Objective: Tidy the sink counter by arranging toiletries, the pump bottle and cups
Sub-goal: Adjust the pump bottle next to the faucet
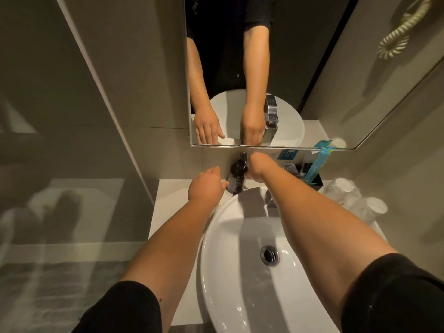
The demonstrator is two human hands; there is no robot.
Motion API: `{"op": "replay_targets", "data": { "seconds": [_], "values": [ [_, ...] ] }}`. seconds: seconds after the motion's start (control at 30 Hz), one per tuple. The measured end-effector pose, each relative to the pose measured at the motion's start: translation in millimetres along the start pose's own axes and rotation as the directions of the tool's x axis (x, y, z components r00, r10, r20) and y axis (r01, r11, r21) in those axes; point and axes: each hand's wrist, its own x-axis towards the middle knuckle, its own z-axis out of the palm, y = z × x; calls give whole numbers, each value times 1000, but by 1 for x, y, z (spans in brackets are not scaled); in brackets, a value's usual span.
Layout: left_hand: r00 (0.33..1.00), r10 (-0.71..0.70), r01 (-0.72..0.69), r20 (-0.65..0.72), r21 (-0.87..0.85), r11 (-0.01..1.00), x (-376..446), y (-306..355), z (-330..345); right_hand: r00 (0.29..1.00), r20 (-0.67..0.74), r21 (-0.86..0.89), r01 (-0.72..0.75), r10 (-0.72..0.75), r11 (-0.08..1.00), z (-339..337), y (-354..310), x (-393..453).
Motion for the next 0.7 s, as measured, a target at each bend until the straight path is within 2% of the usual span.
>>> {"op": "replay_targets", "data": {
  "seconds": [0.13,0.23,0.43,0.7],
  "values": [
    [1000,26,-26,13,40,999,-23,2,-9,999,-33,35,1,0,999,11,1,-31],
    [998,69,-70,15,112,991,-40,2,-9,998,-57,-5,15,-15,1000,26,4,-55],
    [991,135,-135,14,170,976,-74,5,-7,982,-118,-159,126,-146,979,56,13,-93],
    [981,196,-188,-12,226,956,-124,14,1,946,-136,-220,260,-294,940,89,31,-133]
  ]
}}
